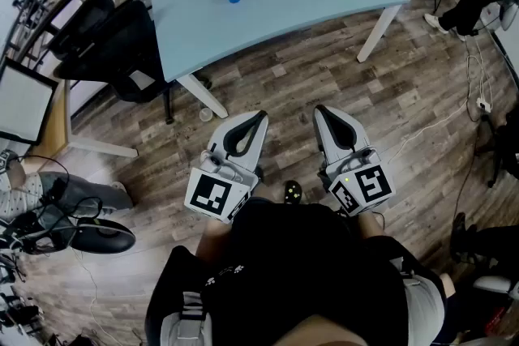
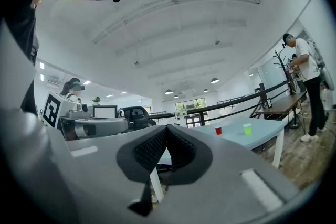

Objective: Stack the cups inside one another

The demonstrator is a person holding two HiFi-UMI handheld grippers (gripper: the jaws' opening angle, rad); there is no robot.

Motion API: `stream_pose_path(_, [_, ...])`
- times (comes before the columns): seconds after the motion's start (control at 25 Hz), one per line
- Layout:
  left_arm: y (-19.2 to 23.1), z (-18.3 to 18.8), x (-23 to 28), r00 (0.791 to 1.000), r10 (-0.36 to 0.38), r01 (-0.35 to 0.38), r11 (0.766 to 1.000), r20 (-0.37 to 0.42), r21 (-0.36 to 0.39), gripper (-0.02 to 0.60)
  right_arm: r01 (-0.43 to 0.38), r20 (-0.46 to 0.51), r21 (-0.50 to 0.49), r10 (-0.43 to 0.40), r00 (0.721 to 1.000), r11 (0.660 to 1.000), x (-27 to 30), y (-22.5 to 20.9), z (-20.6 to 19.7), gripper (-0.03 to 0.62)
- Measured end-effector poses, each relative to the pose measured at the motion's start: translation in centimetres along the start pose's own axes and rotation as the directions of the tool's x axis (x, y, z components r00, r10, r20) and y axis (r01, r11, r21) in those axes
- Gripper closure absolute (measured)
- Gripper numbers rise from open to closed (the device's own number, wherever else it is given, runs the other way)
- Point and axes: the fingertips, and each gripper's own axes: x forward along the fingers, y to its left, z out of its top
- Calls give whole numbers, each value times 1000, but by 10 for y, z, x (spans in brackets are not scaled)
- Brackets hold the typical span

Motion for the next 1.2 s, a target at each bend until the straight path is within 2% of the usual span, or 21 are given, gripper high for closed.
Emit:
stream_pose_path(0.44, [-3,0,6,1000,-15,15,1000,10,-7,592,6,33,35,-7,999,999,-5,-7,3,583])
stream_pose_path(0.84, [-22,6,30,998,-64,64,998,22,0,592,16,28,41,-17,999,999,-21,-24,7,583])
stream_pose_path(1.2, [-18,9,39,999,-36,36,999,12,2,592,19,38,71,-22,999,997,-18,-42,6,583])
